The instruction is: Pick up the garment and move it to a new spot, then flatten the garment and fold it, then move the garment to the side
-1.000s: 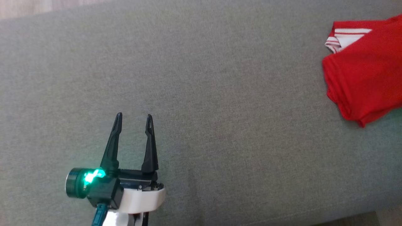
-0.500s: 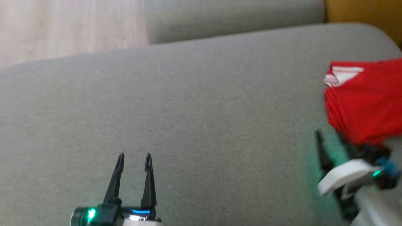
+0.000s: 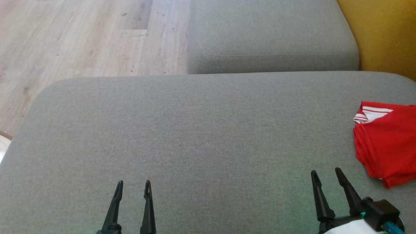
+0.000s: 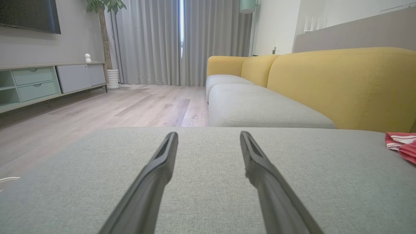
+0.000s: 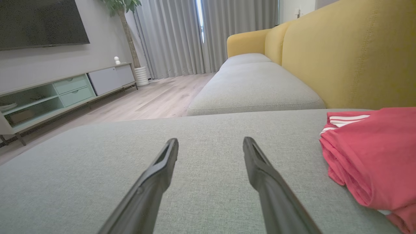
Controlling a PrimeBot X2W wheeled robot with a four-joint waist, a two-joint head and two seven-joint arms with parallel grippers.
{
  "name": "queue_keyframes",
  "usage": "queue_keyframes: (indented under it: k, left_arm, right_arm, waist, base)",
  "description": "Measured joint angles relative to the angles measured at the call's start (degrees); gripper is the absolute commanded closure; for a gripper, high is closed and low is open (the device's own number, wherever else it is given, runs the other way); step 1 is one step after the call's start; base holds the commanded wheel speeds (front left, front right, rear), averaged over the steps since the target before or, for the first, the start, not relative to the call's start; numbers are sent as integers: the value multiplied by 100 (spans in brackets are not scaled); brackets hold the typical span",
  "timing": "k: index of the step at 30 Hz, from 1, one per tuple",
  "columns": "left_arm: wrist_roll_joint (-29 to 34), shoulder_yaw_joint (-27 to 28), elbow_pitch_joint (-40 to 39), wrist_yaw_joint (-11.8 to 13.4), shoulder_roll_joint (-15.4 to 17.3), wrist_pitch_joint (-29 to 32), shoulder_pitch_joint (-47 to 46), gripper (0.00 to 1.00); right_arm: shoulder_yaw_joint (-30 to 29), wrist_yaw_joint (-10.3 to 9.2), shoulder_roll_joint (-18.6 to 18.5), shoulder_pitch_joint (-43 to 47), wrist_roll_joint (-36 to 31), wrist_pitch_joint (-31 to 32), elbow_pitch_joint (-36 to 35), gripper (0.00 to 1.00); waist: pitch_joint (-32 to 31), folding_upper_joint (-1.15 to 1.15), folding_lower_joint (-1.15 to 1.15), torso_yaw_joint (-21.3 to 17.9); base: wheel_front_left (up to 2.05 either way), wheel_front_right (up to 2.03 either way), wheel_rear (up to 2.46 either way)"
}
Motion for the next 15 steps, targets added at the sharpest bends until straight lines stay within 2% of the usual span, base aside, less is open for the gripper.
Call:
queue_keyframes:
  k: [14, 15]
  left_arm:
    - [59, 38, 49, -149, 0, 0, 23, 0]
    - [58, 34, 74, -147, 0, 0, 24, 100]
  right_arm:
    - [-115, 0, 211, 143, -186, 1, -80, 0]
    - [-114, -1, 212, 143, -186, 2, -57, 100]
  waist:
    - [-119, 0, 1, 1]
    - [-121, 0, 1, 0]
  base:
    - [0, 0, 0]
    - [0, 0, 0]
